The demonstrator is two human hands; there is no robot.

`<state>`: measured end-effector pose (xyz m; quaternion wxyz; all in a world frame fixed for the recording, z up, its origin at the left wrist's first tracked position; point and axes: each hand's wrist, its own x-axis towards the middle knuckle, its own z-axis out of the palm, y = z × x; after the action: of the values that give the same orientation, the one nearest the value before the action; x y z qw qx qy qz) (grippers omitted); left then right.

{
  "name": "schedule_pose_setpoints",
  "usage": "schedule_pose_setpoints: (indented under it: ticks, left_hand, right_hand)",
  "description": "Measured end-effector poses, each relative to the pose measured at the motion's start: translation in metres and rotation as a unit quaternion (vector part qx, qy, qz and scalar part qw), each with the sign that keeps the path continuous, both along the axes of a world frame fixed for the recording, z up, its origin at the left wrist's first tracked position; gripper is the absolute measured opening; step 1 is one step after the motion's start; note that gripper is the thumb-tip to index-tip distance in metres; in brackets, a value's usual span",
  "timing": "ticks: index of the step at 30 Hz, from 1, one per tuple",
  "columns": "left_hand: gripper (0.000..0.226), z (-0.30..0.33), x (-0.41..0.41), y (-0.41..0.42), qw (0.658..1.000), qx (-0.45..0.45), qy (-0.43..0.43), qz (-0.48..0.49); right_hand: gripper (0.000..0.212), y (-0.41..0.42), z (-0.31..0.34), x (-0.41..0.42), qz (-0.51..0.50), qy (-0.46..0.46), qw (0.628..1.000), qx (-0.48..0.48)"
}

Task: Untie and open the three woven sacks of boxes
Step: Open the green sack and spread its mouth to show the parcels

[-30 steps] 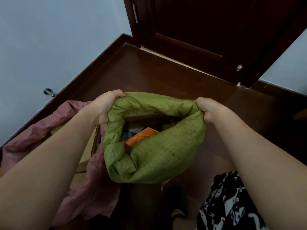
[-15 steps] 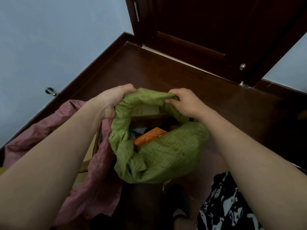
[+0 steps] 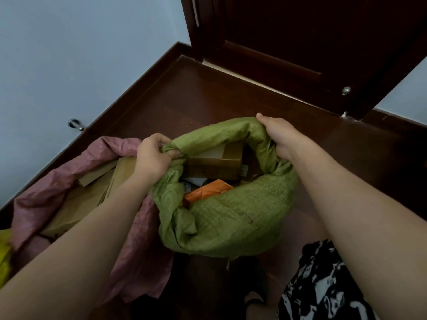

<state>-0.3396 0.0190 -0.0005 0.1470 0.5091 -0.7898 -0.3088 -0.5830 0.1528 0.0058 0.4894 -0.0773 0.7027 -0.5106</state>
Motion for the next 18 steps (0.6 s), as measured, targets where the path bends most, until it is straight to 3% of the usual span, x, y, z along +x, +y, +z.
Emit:
schedule_pose_setpoints:
  ticks: [2, 4, 7, 9, 10, 12, 14, 16, 18]
  left_hand:
    - [0.008, -0.003, 0.001, -0.003, 0.999, 0.034, -0.010, 0.030]
    - [0.011, 0.001, -0.002, -0.002, 0.990, 0.117, 0.019, 0.083]
    - [0.022, 0.009, -0.011, 0.001, 0.927, 0.317, 0.155, 0.127]
    - [0.026, 0.011, -0.016, 0.001, 0.905, 0.367, 0.172, 0.129]
    - [0.028, 0.012, -0.017, 0.001, 0.902, 0.376, 0.166, 0.134]
    - [0.031, 0.015, -0.021, 0.001, 0.894, 0.393, 0.163, 0.143]
    - [0.032, 0.016, -0.025, -0.001, 0.898, 0.388, 0.157, 0.137]
    - [0.030, 0.018, -0.029, -0.002, 0.907, 0.374, 0.146, 0.127]
    - [0.030, 0.020, -0.033, -0.002, 0.914, 0.363, 0.139, 0.116]
  right_hand:
    - [0.043, -0.001, 0.002, -0.004, -0.007, -0.043, 0.999, 0.002]
    - [0.044, -0.004, -0.001, -0.009, -0.033, -0.073, 0.997, 0.000]
    - [0.042, -0.008, -0.015, -0.015, -0.102, -0.103, 0.989, 0.011]
    - [0.039, -0.008, -0.025, -0.013, -0.113, -0.085, 0.989, 0.053]
    - [0.040, -0.008, -0.030, -0.012, -0.110, -0.042, 0.990, 0.077]
    - [0.044, -0.007, -0.033, -0.008, -0.068, 0.133, 0.983, 0.108]
    - [0.050, -0.004, -0.026, -0.001, 0.008, 0.314, 0.948, 0.042]
    - [0.061, -0.002, -0.016, 0.012, 0.138, 0.446, 0.883, -0.045]
    - [0.071, -0.006, -0.017, 0.023, 0.274, 0.561, 0.778, -0.071]
